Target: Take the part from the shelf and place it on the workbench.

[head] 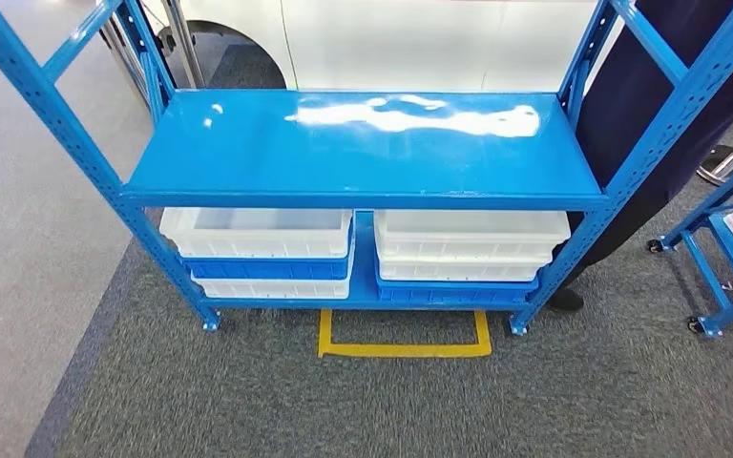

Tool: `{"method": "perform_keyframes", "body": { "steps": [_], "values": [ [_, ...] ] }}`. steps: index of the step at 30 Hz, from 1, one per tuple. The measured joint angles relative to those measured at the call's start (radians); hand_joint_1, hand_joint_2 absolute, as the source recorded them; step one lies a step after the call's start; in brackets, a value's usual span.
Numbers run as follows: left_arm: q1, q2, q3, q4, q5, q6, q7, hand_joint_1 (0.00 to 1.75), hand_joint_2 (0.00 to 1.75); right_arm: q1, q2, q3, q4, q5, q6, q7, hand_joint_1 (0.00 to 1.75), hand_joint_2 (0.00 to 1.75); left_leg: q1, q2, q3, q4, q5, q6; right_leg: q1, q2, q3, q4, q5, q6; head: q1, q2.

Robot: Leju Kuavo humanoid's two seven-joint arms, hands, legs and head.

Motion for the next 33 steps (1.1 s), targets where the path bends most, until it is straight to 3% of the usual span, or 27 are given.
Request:
{"method": "perform_keyframes", "body": {
  "steps": [1,3,4,6,7,9,10,11,12,13,15,16,17,20,22,24,25,26,27,29,30,33],
  "values": [
    [-0.001,0.0,0.0,0.0,0.0,0.001,0.001,0.0,0.0,0.0,0.0,0.0,0.0,0.001,0.0,0.0,0.0,0.0,-0.001,0.0,0.013,-0.001,-0.011,-0.007,0.002,0.001,0.001,-0.015,0.03,-0.007,-0.001,0.0],
    [-0.008,0.0,0.001,0.0,-0.001,0.003,0.004,0.0,0.0,-0.006,0.0,-0.001,0.0,0.002,0.001,0.001,0.0,0.0,-0.001,0.0,0.019,0.014,-0.005,-0.022,0.004,0.005,0.015,-0.016,0.018,-0.022,-0.001,0.0],
    [-0.011,-0.001,0.001,0.0,-0.001,0.003,0.005,0.0,0.0,-0.008,0.0,-0.001,0.0,0.002,0.001,0.001,0.0,0.0,0.0,0.002,0.007,0.048,0.014,-0.027,0.002,0.005,0.028,-0.024,0.011,-0.028,-0.001,0.0],
    [-0.016,-0.003,0.001,0.001,-0.002,0.004,0.007,0.0,0.0,-0.009,0.0,-0.002,0.0,0.004,0.001,0.002,0.0,0.0,0.003,0.004,-0.068,0.172,0.039,-0.037,-0.002,0.005,0.065,-0.045,-0.005,-0.039,-0.002,0.0],
    [-0.016,-0.003,0.002,0.001,-0.003,0.005,0.009,0.0,0.0,-0.01,0.0,-0.003,0.0,0.004,0.001,0.002,0.0,0.0,0.005,0.005,-0.113,0.235,0.028,-0.042,-0.002,0.004,0.084,-0.056,-0.015,-0.042,-0.002,0.0],
    [-0.012,-0.003,0.006,0.001,-0.002,0.007,0.014,0.0,0.0,-0.009,0.001,-0.006,0.0,0.007,0.001,0.003,0.0,0.0,0.006,0.006,-0.193,0.305,-0.046,-0.048,-0.003,0.006,0.124,-0.068,-0.038,-0.043,-0.002,0.0],
    [-0.011,-0.003,0.008,0.001,-0.003,0.007,0.015,0.0,0.0,-0.009,0.001,-0.008,0.0,0.007,0.001,0.004,0.0,0.0,0.006,0.006,-0.22,0.305,-0.082,-0.05,-0.004,0.007,0.145,-0.071,-0.052,-0.042,-0.002,0.0],
    [-0.009,-0.002,0.01,0.001,-0.004,0.006,0.016,0.0,0.0,-0.009,0.002,-0.009,0.0,0.008,0.001,0.006,0.0,0.0,0.006,0.006,-0.238,0.285,-0.1,-0.05,-0.004,0.008,0.166,-0.072,-0.067,-0.041,-0.002,0.0],
    [-0.008,-0.002,0.012,0.001,-0.004,0.006,0.015,0.0,0.0,-0.008,0.002,-0.01,0.0,0.009,0.001,0.007,0.0,0.0,0.006,0.006,-0.248,0.246,-0.084,-0.048,-0.004,0.009,0.187,-0.073,-0.082,-0.039,-0.002,0.0],
    [-0.005,-0.002,0.013,0.001,-0.005,0.005,0.013,0.0,0.0,-0.007,0.002,-0.012,0.0,0.009,0.001,0.008,0.0,0.0,0.006,0.008,-0.254,0.193,-0.03,-0.045,-0.004,0.009,0.204,-0.073,-0.098,-0.036,-0.002,0.0],
    [0.001,-0.002,0.016,0.001,-0.007,0.004,0.01,0.0,0.0,-0.006,0.003,-0.015,0.002,0.01,0.002,0.008,0.0,0.0,0.001,0.011,-0.263,0.105,0.116,-0.033,-0.003,0.012,0.228,-0.069,-0.123,-0.027,-0.002,0.0],
    [0.003,-0.002,0.016,0.001,-0.008,0.005,0.009,0.0,0.0,-0.007,0.003,-0.015,0.002,0.01,0.002,0.009,0.0,0.0,-0.002,0.012,-0.264,0.085,0.165,-0.026,-0.003,0.014,0.233,-0.07,-0.131,-0.021,-0.002,0.0],
    [0.004,-0.002,0.017,0.001,-0.009,0.007,0.008,0.0,0.0,-0.009,0.003,-0.016,0.003,0.011,0.002,0.01,0.0,0.0,-0.006,0.011,-0.265,0.078,0.183,-0.02,-0.003,0.017,0.239,-0.072,-0.137,-0.013,-0.002,0.0],
    [-0.001,-0.002,0.017,0.001,-0.014,0.017,0.008,0.0,0.0,-0.014,0.005,-0.017,0.002,0.014,0.003,0.011,0.0,0.0,-0.003,0.009,-0.244,0.059,0.174,-0.003,-0.004,0.013,0.248,-0.069,-0.159,0.006,-0.002,0.0],
    [-0.004,-0.003,0.017,0.001,-0.017,0.022,0.009,0.0,0.0,-0.016,0.005,-0.017,0.002,0.015,0.003,0.011,0.0,0.0,0.0,0.01,-0.225,0.045,0.167,0.01,-0.005,0.011,0.204,0.018,-0.198,0.011,-0.001,0.0],
    [-0.006,-0.003,0.017,0.001,-0.021,0.024,0.012,0.0,0.0,-0.016,0.005,-0.018,0.002,0.016,0.003,0.011,0.0,0.0,-0.001,0.01,-0.21,0.042,0.154,0.019,-0.004,0.011,0.116,0.151,-0.236,0.014,-0.002,0.0],
    [-0.007,-0.003,0.017,0.001,-0.022,0.025,0.013,0.0,0.0,-0.016,0.005,-0.018,0.002,0.017,0.003,0.011,0.0,0.0,-0.002,0.01,-0.202,0.042,0.147,0.02,-0.005,0.011,0.082,0.191,-0.233,0.016,-0.002,0.0],
    [-0.006,-0.004,0.017,0.001,-0.023,0.027,0.014,0.0,0.0,-0.015,0.005,-0.019,0.002,0.018,0.003,0.011,0.0,0.0,-0.002,0.008,-0.191,0.042,0.139,0.02,-0.005,0.011,0.063,0.198,-0.21,0.016,-0.002,0.0],
    [-0.006,-0.004,0.017,0.001,-0.022,0.029,0.014,0.0,0.0,-0.014,0.005,-0.019,0.002,0.018,0.003,0.011,0.0,0.0,-0.002,0.006,-0.179,0.042,0.131,0.019,-0.004,0.011,0.062,0.166,-0.166,0.015,-0.001,0.0],
    [-0.004,-0.006,0.017,0.001,-0.021,0.032,0.015,0.0,0.0,-0.011,0.005,-0.021,0.002,0.02,0.003,0.011,0.0,0.0,-0.004,0.002,-0.158,0.044,0.113,0.011,-0.001,0.011,0.088,0.051,-0.07,0.006,-0.001,0.0],
    [-0.003,-0.008,0.018,0.001,-0.021,0.033,0.015,0.0,0.0,-0.01,0.005,-0.023,0.002,0.021,0.003,0.012,0.0,0.0,-0.006,0.001,-0.153,0.046,0.105,0.006,0.001,0.011,0.104,0.0,-0.046,0.001,-0.001,0.0],
    [-0.008,-0.009,0.019,0.001,-0.021,0.033,0.014,0.0,0.0,-0.015,0.005,-0.024,0.002,0.025,0.003,0.013,0.0,0.0,-0.008,0.002,-0.152,0.046,0.095,-0.009,0.004,0.012,0.121,-0.05,-0.05,-0.011,-0.002,0.0]
  ]
}}
